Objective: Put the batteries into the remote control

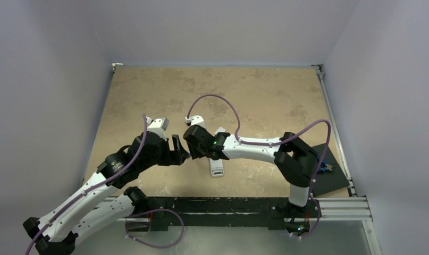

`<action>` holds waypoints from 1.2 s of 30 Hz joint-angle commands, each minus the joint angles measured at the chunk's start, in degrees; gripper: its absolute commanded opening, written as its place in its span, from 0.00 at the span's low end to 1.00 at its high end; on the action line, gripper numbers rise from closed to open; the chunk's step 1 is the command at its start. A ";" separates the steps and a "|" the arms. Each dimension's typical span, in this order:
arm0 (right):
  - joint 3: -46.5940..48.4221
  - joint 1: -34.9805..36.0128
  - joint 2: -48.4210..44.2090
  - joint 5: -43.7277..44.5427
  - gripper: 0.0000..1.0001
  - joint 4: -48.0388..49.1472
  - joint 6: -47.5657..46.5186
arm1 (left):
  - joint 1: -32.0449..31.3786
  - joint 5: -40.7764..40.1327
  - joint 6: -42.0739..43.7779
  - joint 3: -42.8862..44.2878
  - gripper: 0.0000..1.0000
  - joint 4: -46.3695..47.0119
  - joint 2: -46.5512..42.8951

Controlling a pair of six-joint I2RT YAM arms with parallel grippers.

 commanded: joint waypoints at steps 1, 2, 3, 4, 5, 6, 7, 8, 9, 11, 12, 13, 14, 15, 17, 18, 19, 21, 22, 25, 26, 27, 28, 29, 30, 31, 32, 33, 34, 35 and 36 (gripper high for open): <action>3.83 -1.67 -1.00 -4.83 0.50 2.23 -9.87 | -0.02 -0.72 -1.07 3.48 0.76 -2.00 -1.79; 4.15 -2.12 -0.79 -6.33 0.52 2.45 -12.50 | 0.00 -0.71 -1.05 3.79 0.76 -2.53 -1.86; 4.42 -2.58 -0.63 -7.60 0.54 2.62 -13.67 | 0.00 -0.71 -1.02 4.15 0.76 -3.15 -1.97; 4.60 -3.02 -0.54 -9.77 0.56 2.78 -16.34 | -0.02 -0.60 -1.01 4.31 0.76 -3.52 -2.16; 4.79 -3.47 -0.49 -11.73 0.58 2.89 -18.38 | -0.05 -0.47 -0.92 4.42 0.76 -3.85 -2.44; 4.85 -3.84 -0.55 -13.45 0.60 2.97 -20.26 | -0.05 -0.33 -0.87 4.56 0.76 -4.27 -2.82; 4.75 -4.26 -0.64 -14.80 0.63 3.18 -22.08 | -0.07 -0.09 -0.87 4.53 0.76 -4.47 -3.38; 4.69 -4.57 -0.66 -15.95 0.65 3.40 -23.68 | -0.07 0.26 -0.91 4.60 0.76 -4.69 -3.79; 4.79 -4.91 -0.54 -17.38 0.68 3.28 -25.61 | -0.06 0.62 -0.87 4.69 0.76 -4.83 -4.17; 5.43 -5.22 0.03 -19.06 0.71 2.52 -28.77 | -0.07 1.91 -0.79 4.79 0.76 -4.93 -4.77; 5.65 -5.27 0.31 -20.14 0.74 2.35 -30.48 | -0.02 2.80 -0.72 4.79 0.76 -4.89 -4.94; 5.68 -5.28 0.49 -20.61 0.75 2.33 -32.01 | -0.02 3.45 -0.65 4.77 0.76 -4.80 -5.13; 5.77 -5.28 0.63 -21.76 0.76 2.41 -33.60 | -0.01 4.06 -0.59 4.71 0.76 -4.70 -5.29; 5.70 -5.28 0.73 -22.73 0.77 2.72 -35.30 | -0.01 4.63 -0.50 4.83 0.75 -4.66 -5.40; 5.20 -5.35 0.69 -24.69 0.78 4.15 -39.38 | -0.07 5.87 -0.18 5.13 0.75 -4.71 -5.72; 4.86 -5.48 0.81 -25.77 0.78 4.67 -41.21 | -0.03 6.51 0.05 5.40 0.75 -4.82 -5.95; 4.71 -5.73 0.97 -27.91 0.78 4.75 -43.51 | -0.01 7.02 0.15 5.79 0.75 -4.89 -6.15; 4.50 -5.80 1.22 -31.29 0.79 4.76 -48.00 | -0.03 7.45 0.31 6.64 0.75 -5.43 -6.79; 4.55 -5.80 1.33 -32.65 0.79 4.53 -49.97 | -0.05 7.46 0.31 7.16 0.75 -5.79 -7.17; 4.88 -5.87 1.53 -34.85 0.81 4.23 -54.44 | 0.00 9.12 0.21 8.35 0.75 -6.36 -8.47; 5.06 -5.96 1.60 -35.26 0.81 4.23 -55.58 | 0.00 9.84 0.14 8.59 0.75 -6.35 -8.83; 5.20 -6.10 1.74 -35.81 0.82 4.16 -56.82 | 0.00 10.44 0.10 8.89 0.75 -6.47 -9.19; 5.49 -6.25 2.05 -36.72 0.82 3.81 -58.01 | -0.02 11.11 0.10 9.06 0.75 -6.57 -9.47; 5.88 -6.39 2.39 -37.52 0.82 3.47 -59.12 | 0.00 11.80 0.10 9.29 0.75 -6.71 -9.73; 6.34 -6.49 2.90 -38.28 0.82 2.78 -60.38 | 0.00 12.83 0.16 9.46 0.75 -6.82 -10.00; 7.05 -6.58 3.51 -38.72 0.82 2.02 -61.68 | -0.07 13.56 0.18 9.59 0.75 -6.84 -10.27; 7.76 -6.67 4.15 -38.82 0.82 1.21 -62.46 | -0.04 14.14 0.26 9.81 0.75 -6.95 -10.53; 8.62 -6.83 4.91 -38.88 0.81 0.34 -63.07 | -0.02 14.67 0.27 10.05 0.75 -6.97 -10.94; 9.55 -7.12 5.65 -39.17 0.81 -0.56 -63.55 | -0.01 15.24 0.27 10.25 0.75 -6.99 -11.18; 10.41 -7.45 6.41 -39.76 0.81 -1.59 -64.06 | -0.02 15.76 0.27 10.61 0.75 -7.03 -11.41; 11.29 -7.81 7.17 -40.41 0.80 -2.43 -64.34 | -0.06 16.33 0.27 10.79 0.75 -7.03 -11.67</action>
